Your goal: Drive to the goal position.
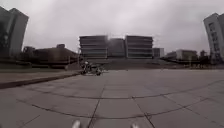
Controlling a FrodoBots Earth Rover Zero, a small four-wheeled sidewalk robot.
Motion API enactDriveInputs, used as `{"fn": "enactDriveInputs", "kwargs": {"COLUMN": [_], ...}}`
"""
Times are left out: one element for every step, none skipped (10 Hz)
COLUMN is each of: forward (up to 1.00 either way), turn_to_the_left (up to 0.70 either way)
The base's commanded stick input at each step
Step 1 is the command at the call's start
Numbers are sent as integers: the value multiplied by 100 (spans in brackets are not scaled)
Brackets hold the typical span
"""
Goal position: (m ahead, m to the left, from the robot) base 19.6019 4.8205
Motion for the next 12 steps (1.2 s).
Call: {"fn": "enactDriveInputs", "kwargs": {"forward": [70,70,70,70,70,70,70,70,70,70,70,70], "turn_to_the_left": [-1,-1,-1,-1,-1,-1,-1,-1,-1,-1,-1,-2]}}
